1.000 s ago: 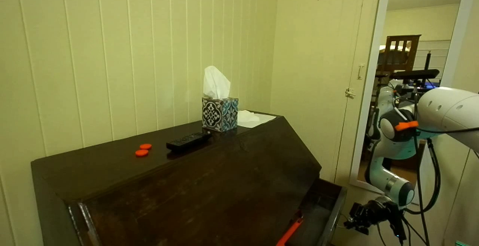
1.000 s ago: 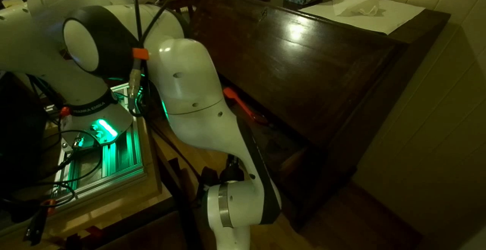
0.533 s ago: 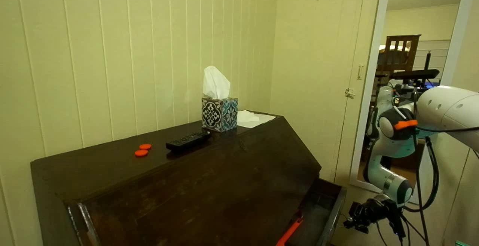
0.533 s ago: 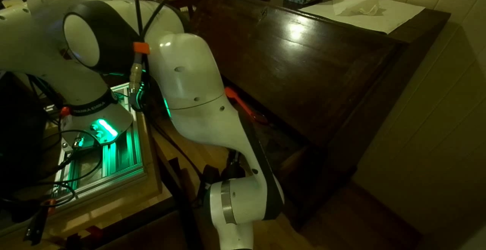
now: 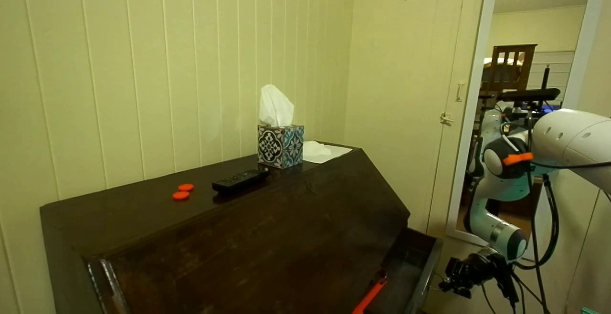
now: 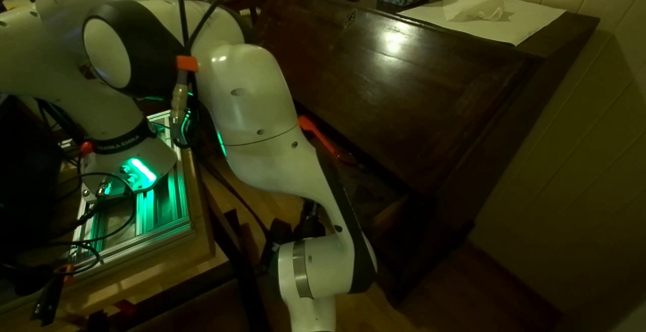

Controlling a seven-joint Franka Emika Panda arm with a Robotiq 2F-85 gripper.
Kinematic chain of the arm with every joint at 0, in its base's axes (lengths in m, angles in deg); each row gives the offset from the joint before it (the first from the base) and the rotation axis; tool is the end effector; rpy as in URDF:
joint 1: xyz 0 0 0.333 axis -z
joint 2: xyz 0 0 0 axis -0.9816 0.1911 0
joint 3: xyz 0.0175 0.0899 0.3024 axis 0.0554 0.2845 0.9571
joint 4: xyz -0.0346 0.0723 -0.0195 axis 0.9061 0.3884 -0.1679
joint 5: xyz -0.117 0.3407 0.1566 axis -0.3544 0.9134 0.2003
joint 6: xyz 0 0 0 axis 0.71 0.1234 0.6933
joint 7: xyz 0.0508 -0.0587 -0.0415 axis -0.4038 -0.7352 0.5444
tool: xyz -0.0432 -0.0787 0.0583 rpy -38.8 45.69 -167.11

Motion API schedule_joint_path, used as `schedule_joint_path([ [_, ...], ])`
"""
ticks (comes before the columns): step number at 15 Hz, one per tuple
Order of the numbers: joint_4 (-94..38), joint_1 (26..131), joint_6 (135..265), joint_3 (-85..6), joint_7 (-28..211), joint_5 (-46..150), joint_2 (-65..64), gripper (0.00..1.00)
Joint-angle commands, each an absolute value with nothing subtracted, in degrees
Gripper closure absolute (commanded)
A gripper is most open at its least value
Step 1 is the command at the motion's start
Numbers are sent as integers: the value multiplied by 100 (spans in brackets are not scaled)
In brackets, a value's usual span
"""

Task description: Open the topmost drawer on the right fully

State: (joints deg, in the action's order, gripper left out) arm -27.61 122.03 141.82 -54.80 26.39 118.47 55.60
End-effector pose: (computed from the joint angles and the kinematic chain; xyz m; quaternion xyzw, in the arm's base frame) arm 0.2980 -0.3745 -0.0785 -0.7150 0.2827 0.0196 0.6391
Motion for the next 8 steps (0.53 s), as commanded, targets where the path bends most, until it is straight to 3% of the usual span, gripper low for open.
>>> schedule_joint_path([
  [1, -2758, 12484, 14597, -5901, 2536, 11426, 5577, 99],
  [8, -2927, 12466, 14639, -5944, 2544, 11415, 5422, 99],
])
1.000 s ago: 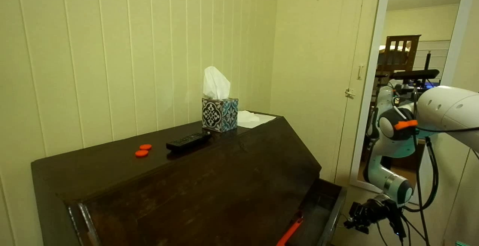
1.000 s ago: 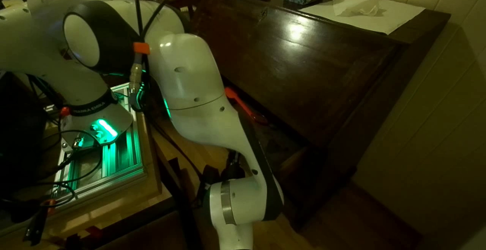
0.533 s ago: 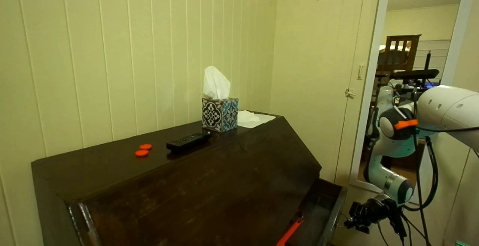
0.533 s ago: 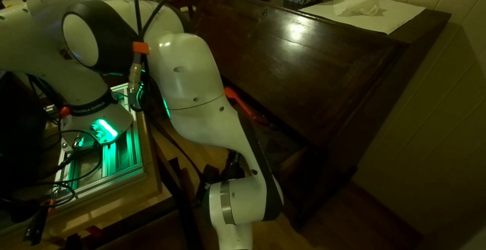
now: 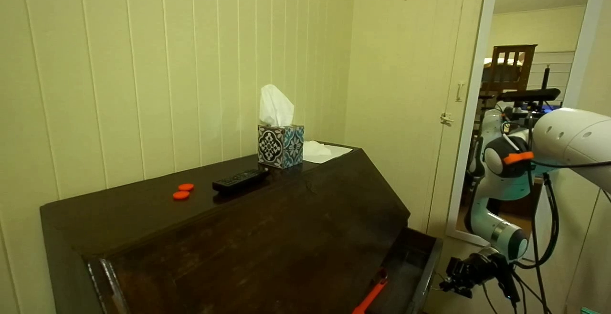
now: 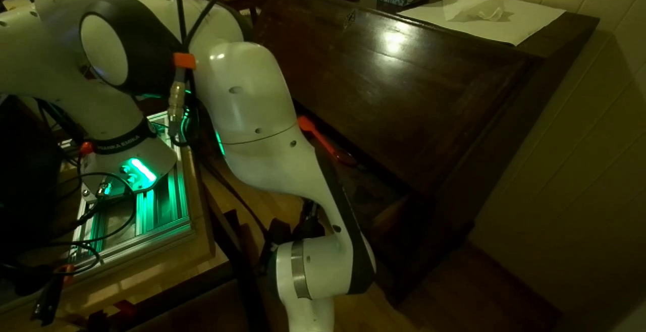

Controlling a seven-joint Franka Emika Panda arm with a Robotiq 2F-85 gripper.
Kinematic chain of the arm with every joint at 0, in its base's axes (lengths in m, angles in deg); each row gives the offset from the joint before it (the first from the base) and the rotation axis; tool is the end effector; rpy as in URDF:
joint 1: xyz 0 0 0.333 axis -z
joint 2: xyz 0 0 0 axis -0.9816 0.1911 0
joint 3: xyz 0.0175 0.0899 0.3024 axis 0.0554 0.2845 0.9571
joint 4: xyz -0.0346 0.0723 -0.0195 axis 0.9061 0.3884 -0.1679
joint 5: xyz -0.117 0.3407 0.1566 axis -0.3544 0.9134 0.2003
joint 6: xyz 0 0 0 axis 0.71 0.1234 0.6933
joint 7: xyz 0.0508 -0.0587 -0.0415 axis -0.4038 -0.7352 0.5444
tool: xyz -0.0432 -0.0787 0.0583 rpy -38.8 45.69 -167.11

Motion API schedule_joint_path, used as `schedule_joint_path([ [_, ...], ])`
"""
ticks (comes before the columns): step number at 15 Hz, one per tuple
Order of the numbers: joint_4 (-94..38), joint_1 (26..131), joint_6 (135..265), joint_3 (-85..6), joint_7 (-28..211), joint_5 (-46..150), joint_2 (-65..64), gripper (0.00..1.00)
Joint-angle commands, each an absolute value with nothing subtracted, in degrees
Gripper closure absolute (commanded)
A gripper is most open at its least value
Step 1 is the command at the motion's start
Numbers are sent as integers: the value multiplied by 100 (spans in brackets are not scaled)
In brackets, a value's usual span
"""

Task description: Open the topmost drawer on the right fully

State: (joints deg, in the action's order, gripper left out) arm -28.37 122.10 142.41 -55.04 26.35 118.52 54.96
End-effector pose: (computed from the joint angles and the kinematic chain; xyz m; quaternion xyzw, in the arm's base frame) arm 0.2950 -0.3769 -0.0757 -0.7172 0.2874 0.0172 0.6346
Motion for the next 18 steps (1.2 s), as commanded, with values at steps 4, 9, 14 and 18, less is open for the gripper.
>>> schedule_joint_path([
  [4, -3122, 12448, 14661, -6094, 2504, 11143, 5239, 99],
  [9, -3240, 12528, 14519, -6124, 2394, 10784, 5098, 99],
  [14, -3250, 12741, 14545, -6096, 2385, 10299, 5052, 99],
  [18, -3200, 12873, 14663, -5938, 2409, 10275, 5103, 99],
])
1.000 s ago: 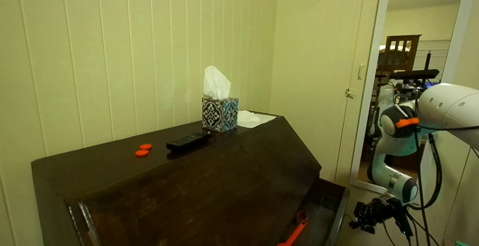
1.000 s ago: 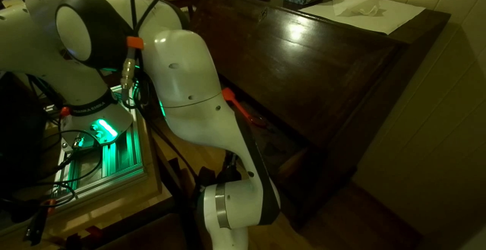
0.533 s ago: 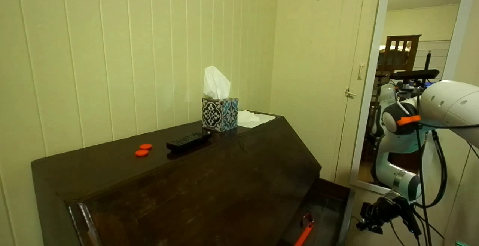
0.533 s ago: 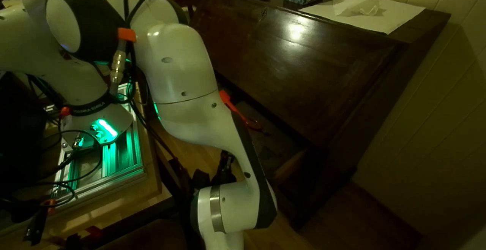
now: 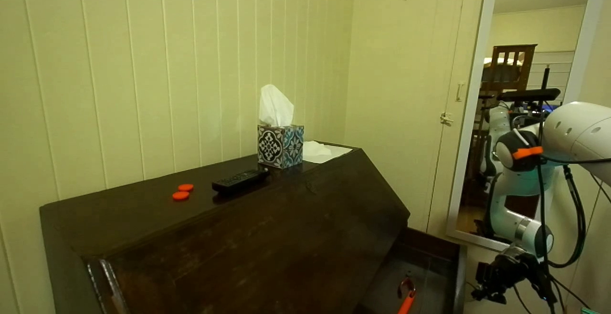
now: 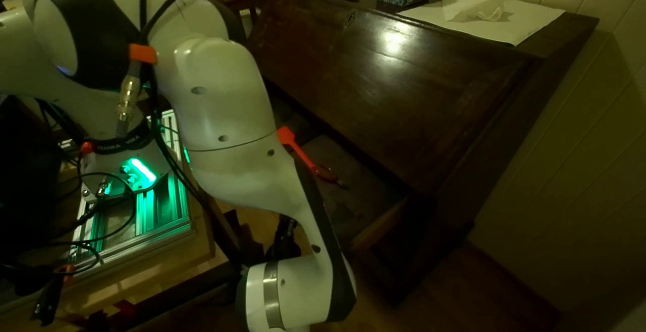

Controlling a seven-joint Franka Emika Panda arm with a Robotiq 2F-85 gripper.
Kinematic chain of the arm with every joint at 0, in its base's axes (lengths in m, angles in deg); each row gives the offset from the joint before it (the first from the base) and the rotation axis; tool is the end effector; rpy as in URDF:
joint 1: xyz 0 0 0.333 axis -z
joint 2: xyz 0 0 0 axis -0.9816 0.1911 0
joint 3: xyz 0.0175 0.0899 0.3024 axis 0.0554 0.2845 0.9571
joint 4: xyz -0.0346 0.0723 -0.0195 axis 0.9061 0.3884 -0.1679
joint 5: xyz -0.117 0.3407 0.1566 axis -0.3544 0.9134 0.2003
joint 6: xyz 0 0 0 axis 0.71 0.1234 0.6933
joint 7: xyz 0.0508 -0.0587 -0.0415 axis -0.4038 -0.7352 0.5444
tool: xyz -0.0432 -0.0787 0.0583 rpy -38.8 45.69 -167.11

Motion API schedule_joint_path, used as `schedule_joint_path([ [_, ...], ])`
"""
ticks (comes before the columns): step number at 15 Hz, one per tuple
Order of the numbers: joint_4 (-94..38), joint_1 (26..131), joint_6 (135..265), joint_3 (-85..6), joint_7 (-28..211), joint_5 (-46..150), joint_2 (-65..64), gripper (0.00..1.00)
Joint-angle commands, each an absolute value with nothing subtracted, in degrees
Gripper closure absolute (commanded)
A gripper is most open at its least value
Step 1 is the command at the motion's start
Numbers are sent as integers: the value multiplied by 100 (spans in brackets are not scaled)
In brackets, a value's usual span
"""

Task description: Open the topmost drawer on the right fully

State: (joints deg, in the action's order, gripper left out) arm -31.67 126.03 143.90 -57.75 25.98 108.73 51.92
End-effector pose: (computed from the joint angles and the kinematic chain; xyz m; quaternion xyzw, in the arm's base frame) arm 0.2264 -0.4053 -0.0583 -0.7345 0.3013 0.0639 0.6046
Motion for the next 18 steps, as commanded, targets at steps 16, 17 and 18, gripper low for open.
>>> schedule_joint_path([
  [16, -4751, 13031, 17503, -5938, 2450, 9961, 3484, 0],
  [17, -4867, 12985, 17810, -5871, 2453, 9890, 3370, 0],
  [18, -5090, 12750, 18229, -5922, 2662, 9700, 3171, 0],
])
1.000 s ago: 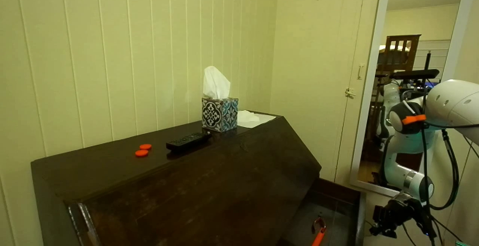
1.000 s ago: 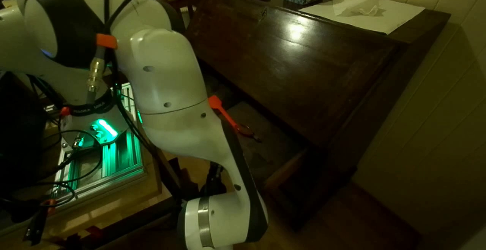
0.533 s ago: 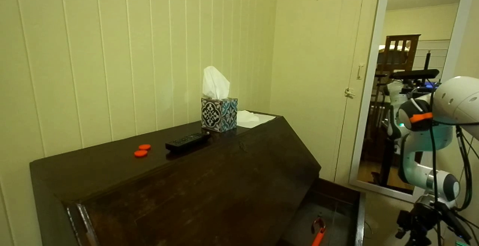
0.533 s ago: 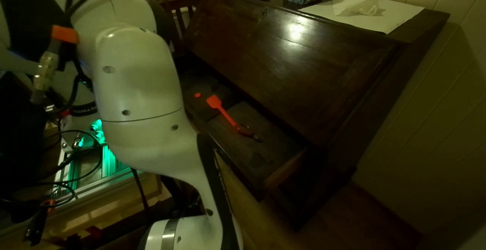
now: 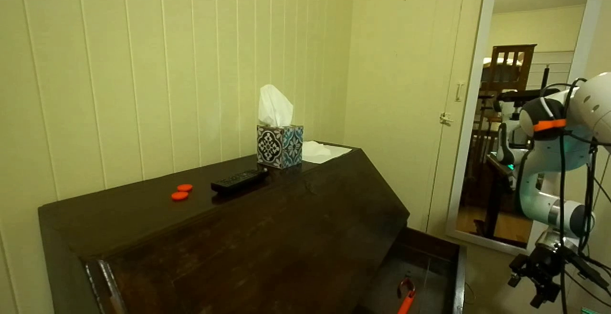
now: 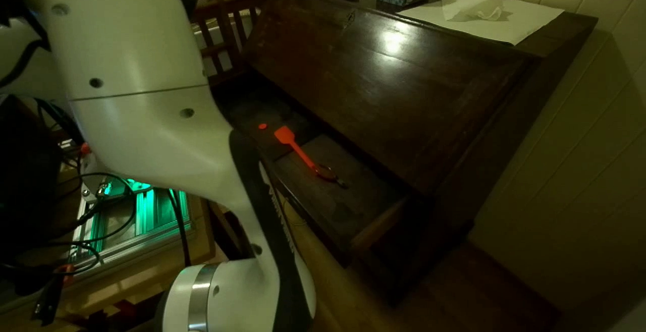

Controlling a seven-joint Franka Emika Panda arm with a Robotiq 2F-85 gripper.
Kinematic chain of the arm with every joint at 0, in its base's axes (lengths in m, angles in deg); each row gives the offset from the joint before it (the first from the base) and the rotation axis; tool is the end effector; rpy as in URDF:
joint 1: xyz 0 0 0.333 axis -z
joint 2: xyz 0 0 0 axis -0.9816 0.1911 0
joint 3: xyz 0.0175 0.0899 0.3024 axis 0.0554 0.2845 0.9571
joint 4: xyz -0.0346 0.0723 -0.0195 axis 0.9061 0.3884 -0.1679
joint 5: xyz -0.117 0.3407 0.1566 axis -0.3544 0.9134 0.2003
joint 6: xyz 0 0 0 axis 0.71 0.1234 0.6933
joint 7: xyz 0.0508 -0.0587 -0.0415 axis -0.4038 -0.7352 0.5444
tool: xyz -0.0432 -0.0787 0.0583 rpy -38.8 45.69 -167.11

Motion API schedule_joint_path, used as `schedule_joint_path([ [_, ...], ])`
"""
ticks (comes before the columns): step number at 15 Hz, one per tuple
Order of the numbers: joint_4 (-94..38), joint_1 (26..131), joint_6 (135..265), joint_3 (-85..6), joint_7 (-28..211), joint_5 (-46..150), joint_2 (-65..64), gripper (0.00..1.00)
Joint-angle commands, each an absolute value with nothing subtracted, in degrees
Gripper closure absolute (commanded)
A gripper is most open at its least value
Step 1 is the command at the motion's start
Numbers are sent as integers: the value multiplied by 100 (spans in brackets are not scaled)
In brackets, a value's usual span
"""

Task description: Open the topmost drawer on the right fully

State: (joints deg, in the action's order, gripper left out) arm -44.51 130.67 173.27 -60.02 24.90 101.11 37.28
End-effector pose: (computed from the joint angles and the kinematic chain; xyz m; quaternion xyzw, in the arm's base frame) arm 0.1401 -0.4792 0.0048 -0.8477 0.3722 0.0296 0.3768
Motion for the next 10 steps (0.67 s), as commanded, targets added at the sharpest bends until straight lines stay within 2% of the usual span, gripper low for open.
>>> schedule_joint_path([
  [1, -5299, 12644, 18564, -5865, 2701, 9624, 2981, 0],
  [10, -7798, 10944, 22070, -5673, 4093, 9355, 575, 0],
])
